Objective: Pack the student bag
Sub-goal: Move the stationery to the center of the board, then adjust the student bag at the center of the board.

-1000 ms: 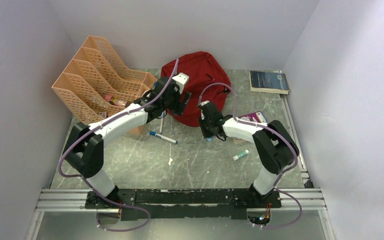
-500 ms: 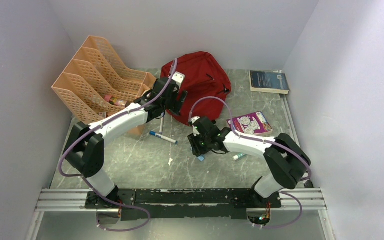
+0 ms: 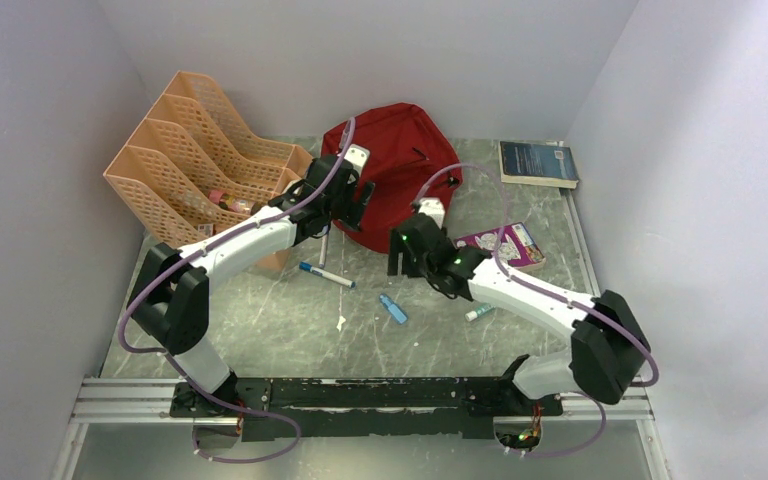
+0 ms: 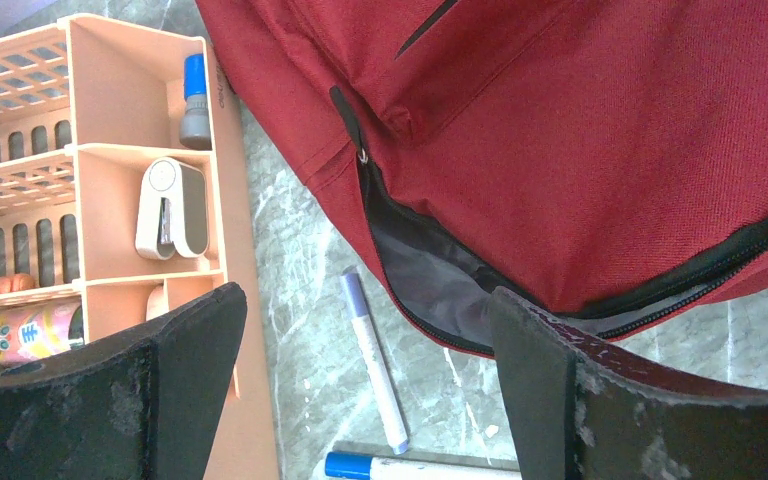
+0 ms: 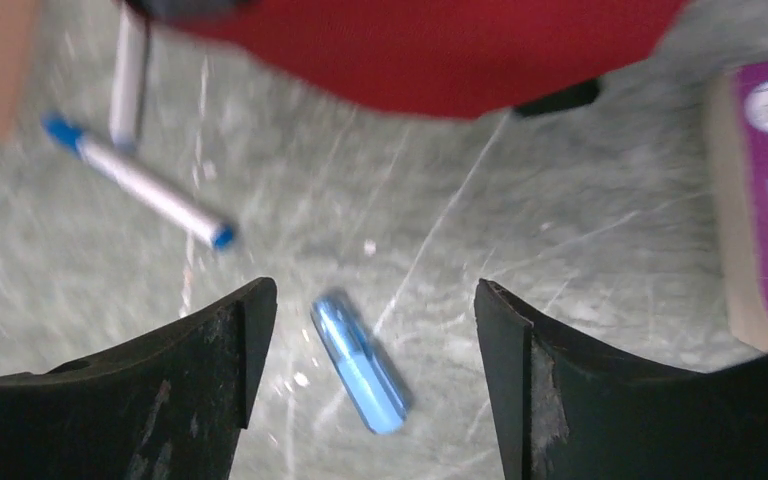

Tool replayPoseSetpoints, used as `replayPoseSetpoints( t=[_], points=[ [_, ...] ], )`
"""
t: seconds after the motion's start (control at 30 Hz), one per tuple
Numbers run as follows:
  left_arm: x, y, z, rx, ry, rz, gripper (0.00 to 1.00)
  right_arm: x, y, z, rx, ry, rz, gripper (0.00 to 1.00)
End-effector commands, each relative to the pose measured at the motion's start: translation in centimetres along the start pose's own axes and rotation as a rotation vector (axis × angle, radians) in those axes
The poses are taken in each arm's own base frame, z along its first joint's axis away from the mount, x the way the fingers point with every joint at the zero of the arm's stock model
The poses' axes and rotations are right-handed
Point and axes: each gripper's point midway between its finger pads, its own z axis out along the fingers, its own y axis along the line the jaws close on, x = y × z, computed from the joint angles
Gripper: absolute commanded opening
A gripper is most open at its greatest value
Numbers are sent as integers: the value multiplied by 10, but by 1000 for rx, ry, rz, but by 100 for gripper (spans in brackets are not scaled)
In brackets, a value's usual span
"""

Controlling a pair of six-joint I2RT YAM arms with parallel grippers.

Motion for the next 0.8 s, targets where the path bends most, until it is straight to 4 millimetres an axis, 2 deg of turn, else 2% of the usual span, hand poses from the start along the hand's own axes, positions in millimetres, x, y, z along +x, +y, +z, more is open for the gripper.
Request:
replayPoseSetpoints(
  t=[0.0,0.07,0.1,0.2,0.27,0.43,0.6,0.77],
  points=[
    [-16,1,0,1,-33,-22,95,-73,-29,-27,210,-293,377,81],
    [-17,0,-1,7,-35,-23,95,-92,-28,-31,205,-353,471,95],
    [-17,0,-1,8,-36,-23,95,-98,-27,-29,199,-363,511,98],
    [-19,1,-4,5,-44,-22,95,-113,-32,-16,206,-338,585,99],
    [-19,2,-5,4,-47,-23,95,-118,-46,-4,239,-291,646,100],
    [-20,0,-5,14,-49,-22,95,-121,-65,23,267,-208,700,100],
    [-20,0,-5,20,-50,-18,95,-109,-74,40,277,-164,661,98],
    [-17,-6,-2,42,-42,-12,95,-76,-81,46,270,-112,661,88]
  ],
)
